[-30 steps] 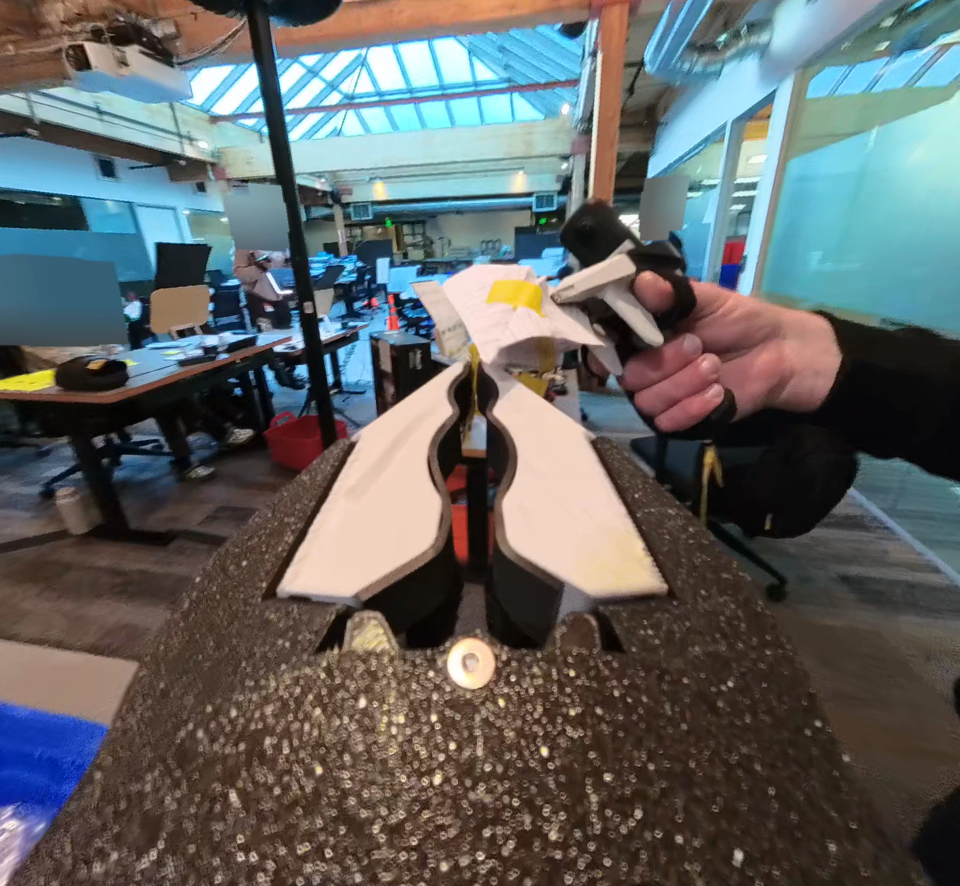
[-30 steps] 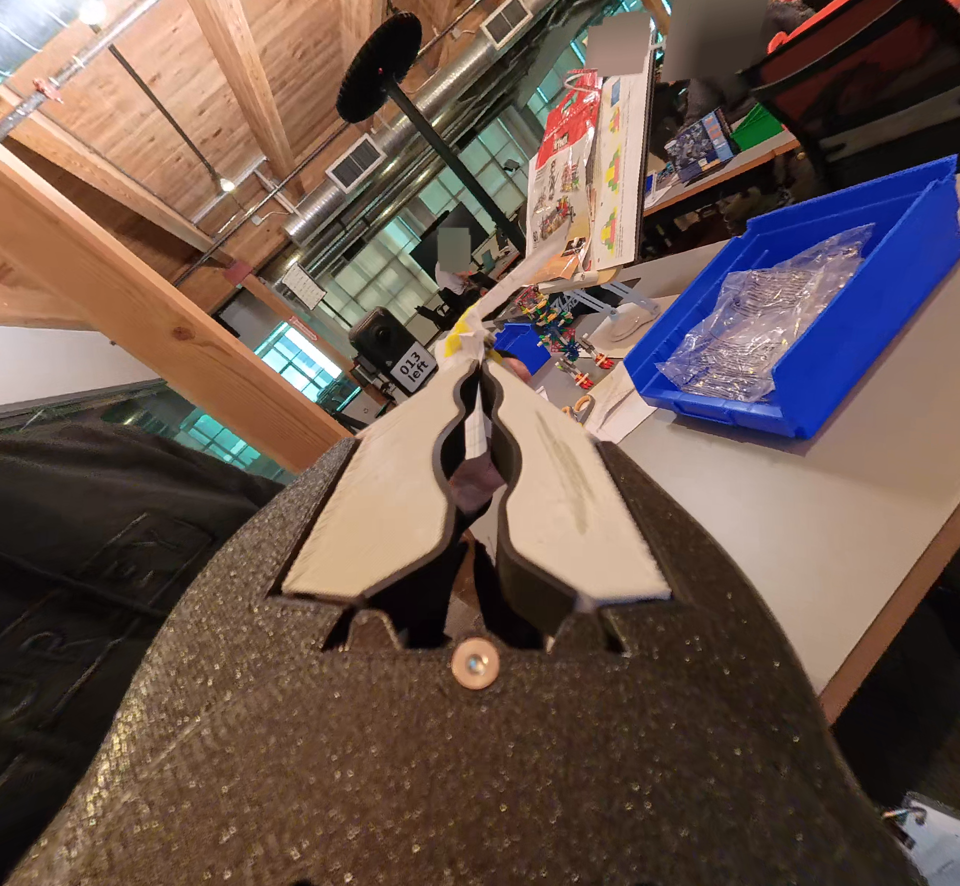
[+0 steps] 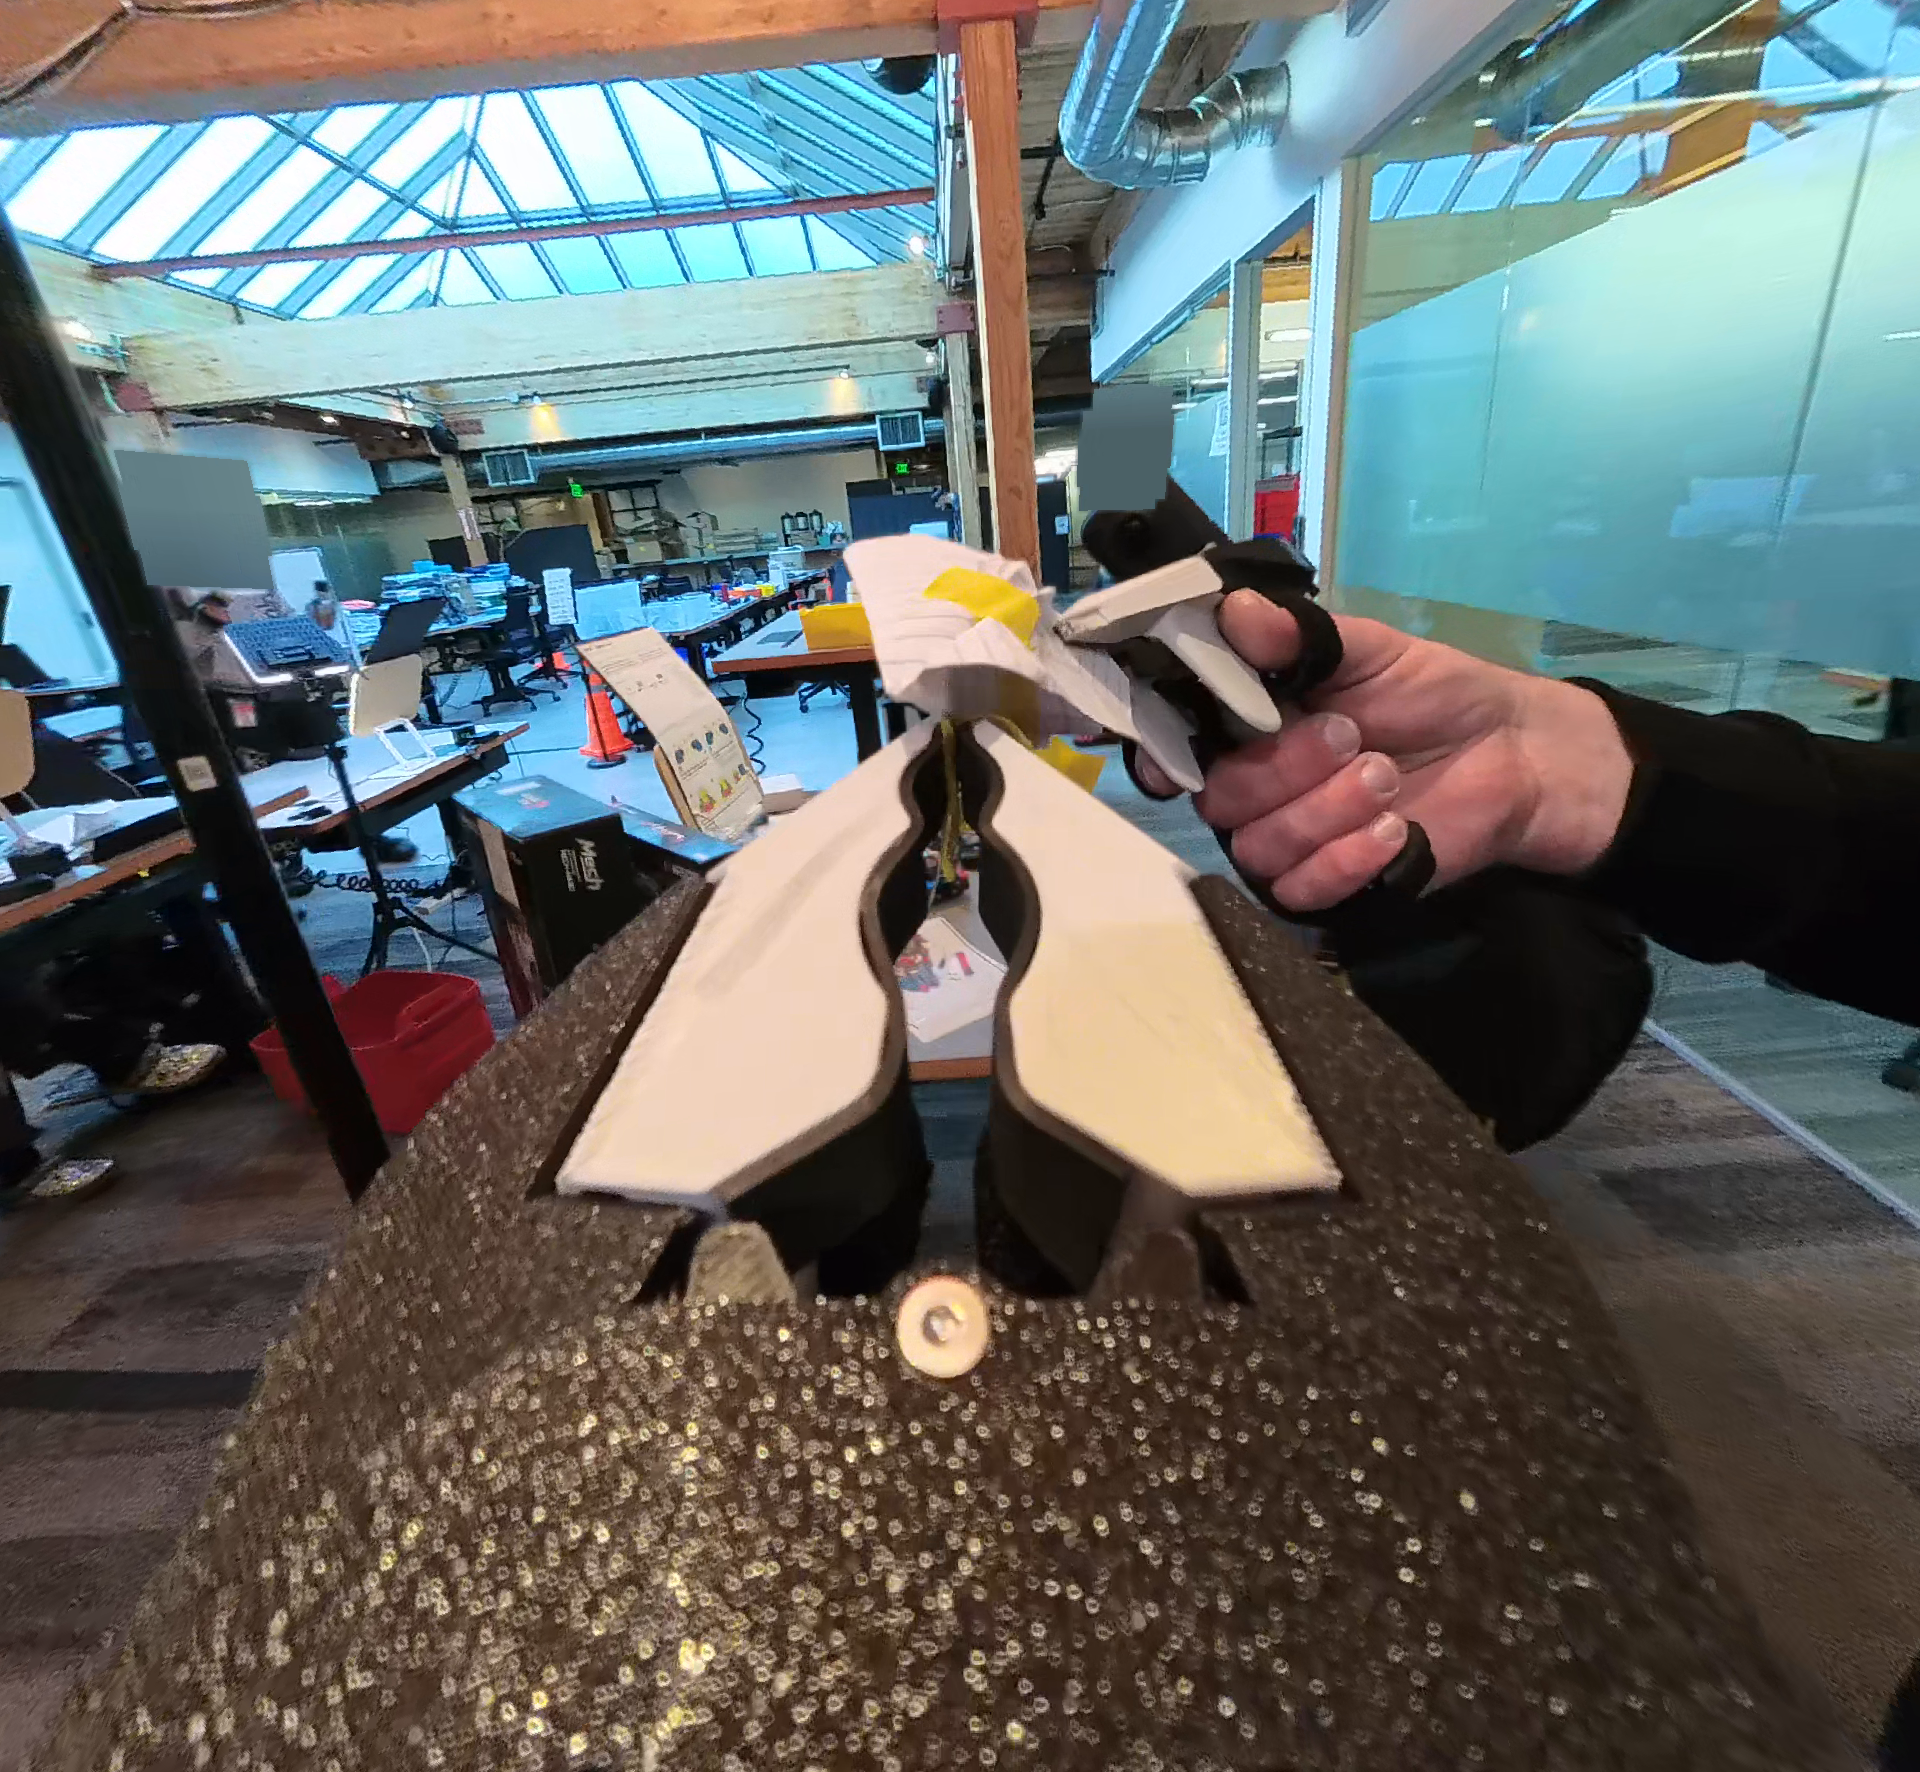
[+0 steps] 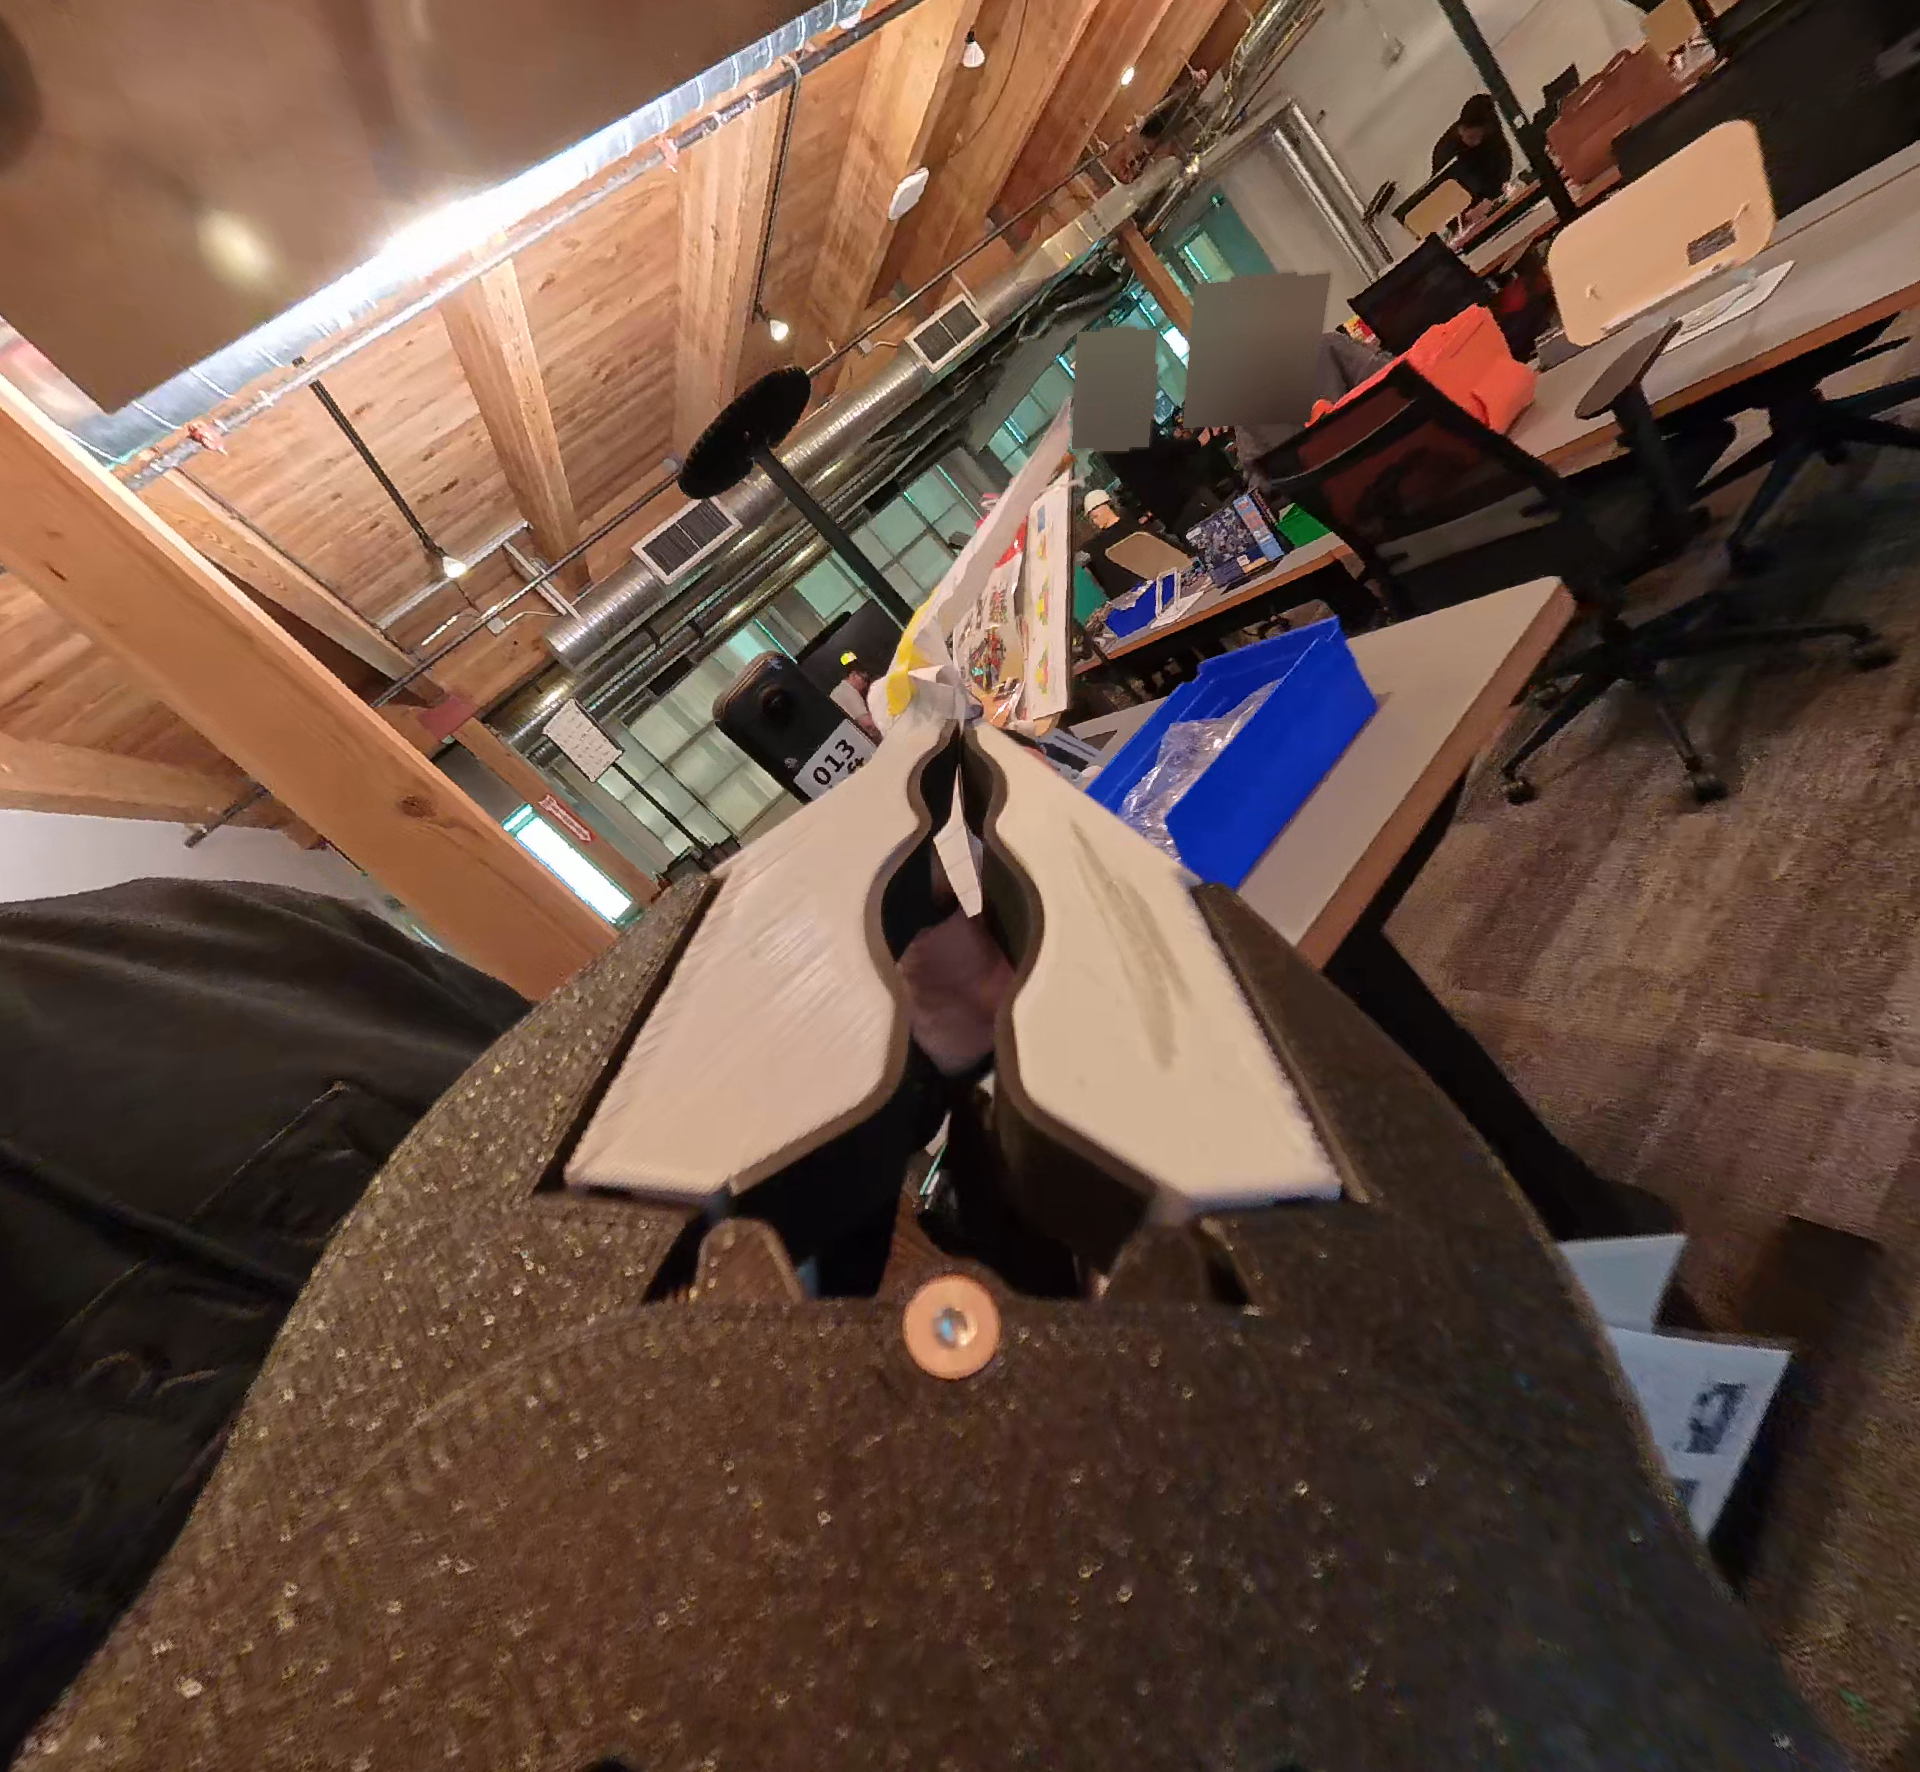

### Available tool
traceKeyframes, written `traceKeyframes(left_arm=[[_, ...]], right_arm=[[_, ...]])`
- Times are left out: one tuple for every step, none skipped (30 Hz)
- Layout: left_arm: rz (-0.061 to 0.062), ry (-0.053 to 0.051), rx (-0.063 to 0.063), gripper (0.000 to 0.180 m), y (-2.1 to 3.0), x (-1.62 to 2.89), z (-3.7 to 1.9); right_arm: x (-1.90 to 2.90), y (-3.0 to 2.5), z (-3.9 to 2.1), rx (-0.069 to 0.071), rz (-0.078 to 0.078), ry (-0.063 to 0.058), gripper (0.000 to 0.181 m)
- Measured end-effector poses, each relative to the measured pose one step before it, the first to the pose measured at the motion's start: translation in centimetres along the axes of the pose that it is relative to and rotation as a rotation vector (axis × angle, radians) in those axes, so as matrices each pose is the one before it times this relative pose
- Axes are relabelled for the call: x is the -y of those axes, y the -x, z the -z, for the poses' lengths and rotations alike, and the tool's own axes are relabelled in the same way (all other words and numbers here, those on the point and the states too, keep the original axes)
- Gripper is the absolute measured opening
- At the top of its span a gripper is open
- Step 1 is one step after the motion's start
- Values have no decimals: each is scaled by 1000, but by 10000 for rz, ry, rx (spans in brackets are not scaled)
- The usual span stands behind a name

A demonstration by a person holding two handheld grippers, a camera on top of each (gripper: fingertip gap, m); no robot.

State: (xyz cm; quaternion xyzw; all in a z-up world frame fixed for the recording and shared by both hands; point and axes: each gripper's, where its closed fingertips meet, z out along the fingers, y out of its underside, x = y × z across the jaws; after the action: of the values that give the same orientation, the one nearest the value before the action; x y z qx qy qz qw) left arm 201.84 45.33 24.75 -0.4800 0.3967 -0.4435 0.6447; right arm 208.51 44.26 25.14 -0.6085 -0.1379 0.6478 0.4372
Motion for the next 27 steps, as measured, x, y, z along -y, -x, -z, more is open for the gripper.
traceKeyframes(left_arm=[[-41,61,148,1,566,-281,-1255],[113,-79,169,4,645,-78,-1012],[147,-158,-85,7,275,3,-1021],[50,-30,-70,11,264,-189,-801],[-22,134,68,17,647,-514,-864],[-8,92,87,22,631,-410,-685],[56,-41,-138,23,545,-295,-563],[75,-65,-149,25,499,-203,-334],[-16,-35,100,27,726,-183,-223],[-42,-20,93,26,942,-271,-152],[21,-143,24,21,878,-305,-460],[82,-191,19,18,928,3,-18],[112,-136,-143,17,746,-63,-41],[87,-86,-138,15,838,-106,-100],[11,-121,-119,11,903,-50,-49],[19,-133,-297,8,719,4,-13],[15,-118,-225,6,885,101,31],[-11,-45,-32,2,1166,100,118],[-36,-41,-23,0,1238,141,109],[-52,-72,-81,0,1098,335,-109],[-26,-80,-33,0,1145,325,116],[-6,-55,-30,0,1175,298,112],[-31,2,-48,0,1166,143,149],[-16,27,-25,0,1172,30,203],[34,16,133,2,1379,-6,245],[25,-16,164,6,1290,62,319],[-25,23,129,9,1177,4,323]], right_arm=[[1033,-481,805,7,48,-10,0],[903,-504,677,-16,41,15,0],[759,-671,573,-73,54,-5,0],[671,-671,398,-18,-22,-36,0],[762,-665,446,75,-114,-93,0],[413,-834,221,30,-95,-55,0],[391,-809,141,-52,-57,37,0],[364,-830,38,-63,-77,22,0],[346,-744,-72,12,-120,31,0],[315,-747,-149,-26,-69,70,0],[351,-898,-183,-100,-23,84,0],[324,-803,-301,-59,-39,105,0],[331,-772,-377,-45,-37,94,0],[416,-755,-481,-52,4,67,0],[473,-741,-586,-63,22,55,0],[510,-781,-680,-75,25,62,0],[596,-741,-747,-66,18,42,0],[699,-583,-813,-15,-25,-38,0],[653,-643,-809,-43,-28,-1,0],[739,-574,-864,-52,19,-42,0],[697,-454,-882,6,6,-37,0],[608,-435,-838,3,40,-16,0],[723,-504,-887,-23,93,-30,0],[737,-471,-828,34,75,-81,0],[804,-565,-781,35,6,-101,0],[695,-509,-779,73,-13,-21,0],[665,-619,-744,31,11,13,0]])
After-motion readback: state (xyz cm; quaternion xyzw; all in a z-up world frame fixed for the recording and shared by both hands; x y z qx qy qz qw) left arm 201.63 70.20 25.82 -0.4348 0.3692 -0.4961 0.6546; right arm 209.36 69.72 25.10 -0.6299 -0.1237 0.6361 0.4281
